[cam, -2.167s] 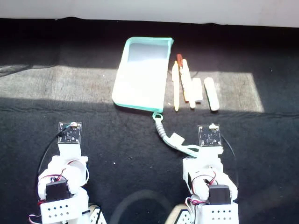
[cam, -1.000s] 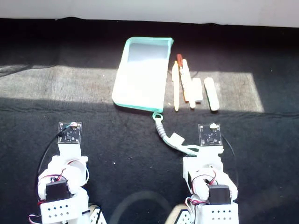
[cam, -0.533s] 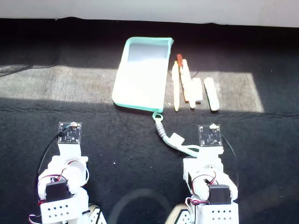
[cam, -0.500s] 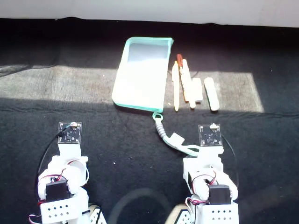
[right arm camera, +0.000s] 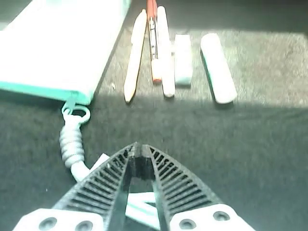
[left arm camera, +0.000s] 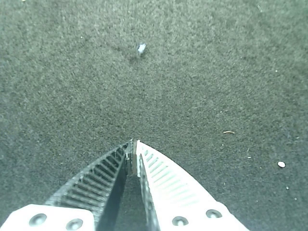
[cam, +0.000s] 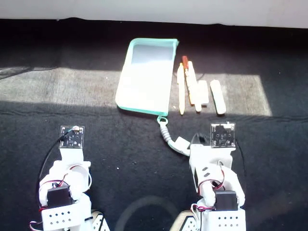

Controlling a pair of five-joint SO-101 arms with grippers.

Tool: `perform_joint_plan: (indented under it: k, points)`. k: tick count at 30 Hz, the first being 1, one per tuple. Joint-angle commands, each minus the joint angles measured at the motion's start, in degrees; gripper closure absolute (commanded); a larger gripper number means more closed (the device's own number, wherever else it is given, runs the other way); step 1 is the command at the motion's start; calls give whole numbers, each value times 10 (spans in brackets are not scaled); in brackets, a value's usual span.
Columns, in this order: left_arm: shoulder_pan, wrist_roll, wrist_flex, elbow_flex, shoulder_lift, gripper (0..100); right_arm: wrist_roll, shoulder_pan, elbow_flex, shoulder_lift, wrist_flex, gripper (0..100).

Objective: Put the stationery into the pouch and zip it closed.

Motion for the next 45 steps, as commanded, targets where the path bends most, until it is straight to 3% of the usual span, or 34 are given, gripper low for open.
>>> perform_joint_plan:
  k: [1, 4, 6, 16, 23, 30, 34, 45]
  points:
    - [7, 4, 4, 10, 0, 989, 19, 1, 31, -1, -55, 988]
    - [7, 4, 4, 10, 0, 989, 135, 0, 15, 0, -40, 946]
    - [7, 4, 4, 10, 0, 989, 172, 2, -9, 1, -7, 927]
    - [8, 4, 4, 10, 0, 987, 172, -56, -268, 38, 148, 872]
    - [8, 4, 4, 10, 0, 987, 67, -80, -501, 366, 222, 871]
    - [8, 4, 4, 10, 0, 987, 11, -166, -640, 735, 249, 868]
    - [8, 4, 4, 10, 0, 987, -13, -196, -717, 912, 259, 766]
    - [8, 4, 4, 10, 0, 987, -15, -259, -938, 1185, 306, 740]
